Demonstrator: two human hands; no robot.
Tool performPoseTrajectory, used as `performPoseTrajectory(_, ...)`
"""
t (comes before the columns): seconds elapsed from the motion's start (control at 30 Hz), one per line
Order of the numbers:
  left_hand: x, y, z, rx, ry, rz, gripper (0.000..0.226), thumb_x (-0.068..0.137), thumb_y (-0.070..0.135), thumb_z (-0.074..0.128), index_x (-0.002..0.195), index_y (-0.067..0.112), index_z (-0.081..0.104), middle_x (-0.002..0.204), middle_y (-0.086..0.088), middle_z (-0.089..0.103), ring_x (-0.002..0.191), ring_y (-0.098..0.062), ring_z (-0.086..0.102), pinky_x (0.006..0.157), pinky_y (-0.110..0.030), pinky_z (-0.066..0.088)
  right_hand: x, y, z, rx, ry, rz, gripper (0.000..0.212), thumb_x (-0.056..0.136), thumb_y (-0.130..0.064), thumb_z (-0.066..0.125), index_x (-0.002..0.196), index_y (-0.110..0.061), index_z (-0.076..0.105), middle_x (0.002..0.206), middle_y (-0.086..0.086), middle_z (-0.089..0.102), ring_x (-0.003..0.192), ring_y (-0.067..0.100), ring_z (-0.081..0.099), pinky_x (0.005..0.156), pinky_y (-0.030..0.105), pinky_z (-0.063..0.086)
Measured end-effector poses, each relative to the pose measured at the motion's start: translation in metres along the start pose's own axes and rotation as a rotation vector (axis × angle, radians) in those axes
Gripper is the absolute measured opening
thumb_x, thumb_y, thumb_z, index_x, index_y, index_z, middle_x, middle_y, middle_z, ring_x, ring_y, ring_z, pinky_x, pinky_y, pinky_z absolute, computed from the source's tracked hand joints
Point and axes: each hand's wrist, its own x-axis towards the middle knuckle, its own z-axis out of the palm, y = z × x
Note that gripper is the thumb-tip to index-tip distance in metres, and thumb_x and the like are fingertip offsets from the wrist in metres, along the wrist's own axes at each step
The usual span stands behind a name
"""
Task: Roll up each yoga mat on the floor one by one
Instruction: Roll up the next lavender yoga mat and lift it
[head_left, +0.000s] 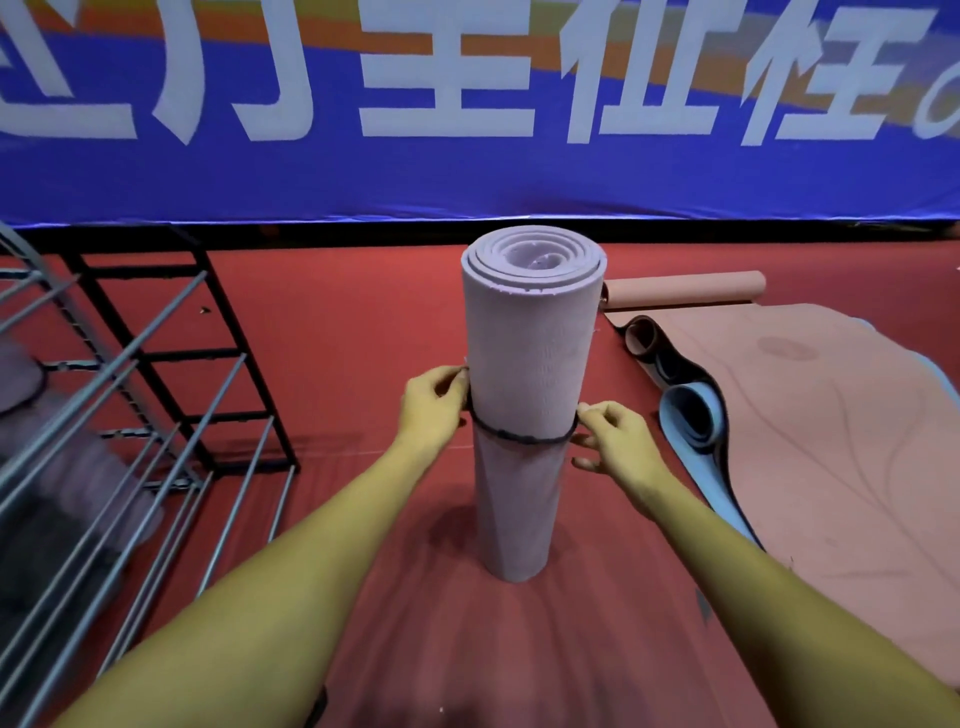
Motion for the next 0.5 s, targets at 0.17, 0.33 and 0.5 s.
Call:
performPoseTrajectory(0.17, -0.001, 0.001, 0.005, -0.004, -0.042, -0.041, 0.015, 0.103, 0.011, 0.063, 0.093, 0.007, 0.074, 0.075, 0.001, 0.071, 0.060, 0.004, 0.066, 0.055, -0.029, 0.054, 0.006, -0.009, -0.009, -0.162, 0.091, -0.067, 0.008, 0.101, -0.022, 0.061, 0.104, -0.018, 0.066, 0.102, 0.007, 0.075, 0.078, 0.024, 0.079, 0.063, 0.047, 0.065)
performPoseTrajectory(0.33, 0.006, 0.003, 0.004, 0.040, -0.061, -0.083, 0.015, 0.100, 0.015, 0.070, 0.092, 0.005, 0.077, 0.078, -0.007, 0.074, 0.067, -0.013, 0.070, 0.054, -0.028, 0.051, 0.014, -0.013, -0.013, -0.181, 0.035, 0.036, 0.023, 0.103, -0.020, 0.058, 0.099, 0.000, 0.070, 0.099, 0.008, 0.074, 0.085, 0.022, 0.078, 0.070, 0.053, 0.066)
performPoseTrajectory(0.5, 0.010, -0.024, 0.007, 0.134, -0.089, -0.168, 0.027, 0.099, 0.017, 0.071, 0.073, 0.009, 0.072, 0.066, -0.011, 0.071, 0.066, -0.025, 0.066, 0.049, -0.027, 0.047, 0.024, 0.001, -0.011, -0.132, -0.004, 0.196, 0.034, 0.103, -0.022, 0.058, 0.099, 0.008, 0.072, 0.094, 0.006, 0.074, 0.080, 0.018, 0.069, 0.067, 0.048, 0.066)
